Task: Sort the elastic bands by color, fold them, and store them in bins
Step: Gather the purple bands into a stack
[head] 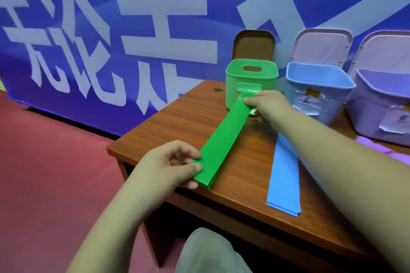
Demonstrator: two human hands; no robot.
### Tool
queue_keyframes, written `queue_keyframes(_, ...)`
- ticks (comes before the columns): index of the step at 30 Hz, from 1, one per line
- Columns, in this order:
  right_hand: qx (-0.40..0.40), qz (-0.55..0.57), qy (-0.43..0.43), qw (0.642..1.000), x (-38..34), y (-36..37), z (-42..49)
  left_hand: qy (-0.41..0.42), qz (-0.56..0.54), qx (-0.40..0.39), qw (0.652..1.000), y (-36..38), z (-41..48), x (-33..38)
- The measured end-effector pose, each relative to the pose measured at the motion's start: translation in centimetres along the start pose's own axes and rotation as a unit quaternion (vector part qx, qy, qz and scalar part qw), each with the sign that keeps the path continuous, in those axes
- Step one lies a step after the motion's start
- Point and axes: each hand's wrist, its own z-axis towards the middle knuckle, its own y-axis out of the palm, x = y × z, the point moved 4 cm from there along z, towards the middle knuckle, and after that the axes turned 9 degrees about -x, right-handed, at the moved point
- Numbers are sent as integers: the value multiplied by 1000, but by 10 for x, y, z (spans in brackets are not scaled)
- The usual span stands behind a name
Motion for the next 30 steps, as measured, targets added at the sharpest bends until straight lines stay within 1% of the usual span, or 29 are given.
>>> queue_keyframes(4,-5,-47,13,999,6,15,9,-19,-8,16,1000,0,0,-7)
queue_keyframes(8,-13,-89,49,995,13,24,10,-40,-13,13,999,3,0,-11)
queue_keyframes(12,-37,-85,61,994,23,27,11,-54,11,13,998,1,-2,-15)
queue_keyframes(18,-42,-95,61,993,24,28,12,-53,47,14,997,-2,-8,-14)
queue_keyframes(22,-26,-135,60,989,22,27,12,-27,108,9,994,-7,-11,-12)
queue_keyframes(27,21,-153,59,986,28,21,10,-6,177,-26,984,-4,-18,-6)
queue_keyframes(30,34,-233,82,968,29,18,11,3,204,-29,979,-4,-19,-4)
